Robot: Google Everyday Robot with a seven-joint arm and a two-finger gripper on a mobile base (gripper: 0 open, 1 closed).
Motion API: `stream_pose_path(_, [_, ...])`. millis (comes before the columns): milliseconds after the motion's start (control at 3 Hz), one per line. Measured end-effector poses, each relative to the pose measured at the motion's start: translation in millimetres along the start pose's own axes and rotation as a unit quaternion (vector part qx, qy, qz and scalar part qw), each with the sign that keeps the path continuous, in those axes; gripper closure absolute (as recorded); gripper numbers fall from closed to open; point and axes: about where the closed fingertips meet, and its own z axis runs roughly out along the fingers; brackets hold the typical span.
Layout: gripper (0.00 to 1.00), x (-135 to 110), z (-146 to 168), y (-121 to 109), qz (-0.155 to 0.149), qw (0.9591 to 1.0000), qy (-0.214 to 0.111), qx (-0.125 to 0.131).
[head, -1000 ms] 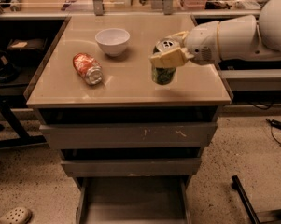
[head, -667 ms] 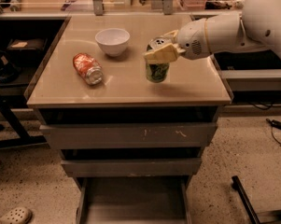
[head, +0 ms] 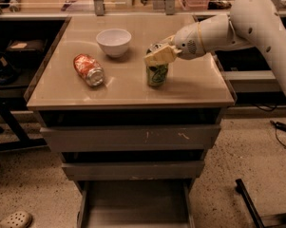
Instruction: Pick green can from bottom drawer and place on counter
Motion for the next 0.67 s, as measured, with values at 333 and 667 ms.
stream_pose_path(333, [1.00,12.2,8.1,-8.3,0.014,0.9998,0.009,-0.008])
stream_pose_path(667, [0.81,12.7,8.5,-8.6,0.014,0.9998,0.009,-0.009])
